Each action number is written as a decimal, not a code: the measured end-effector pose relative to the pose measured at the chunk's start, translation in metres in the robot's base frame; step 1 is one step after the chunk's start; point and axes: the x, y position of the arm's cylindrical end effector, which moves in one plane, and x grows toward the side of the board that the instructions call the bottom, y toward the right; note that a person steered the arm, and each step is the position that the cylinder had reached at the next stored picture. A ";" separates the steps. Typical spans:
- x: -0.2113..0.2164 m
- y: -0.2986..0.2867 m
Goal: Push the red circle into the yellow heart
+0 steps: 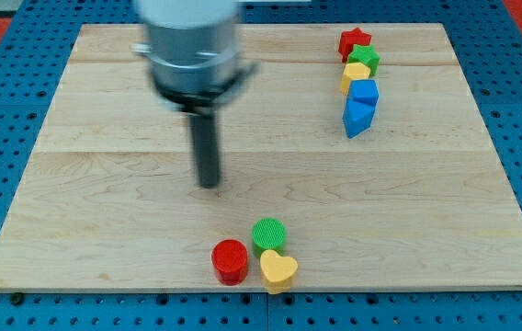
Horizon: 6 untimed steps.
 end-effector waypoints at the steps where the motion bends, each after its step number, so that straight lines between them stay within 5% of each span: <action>1: 0.049 -0.062; 2: 0.132 -0.090; 5: 0.133 -0.064; 6: 0.134 0.027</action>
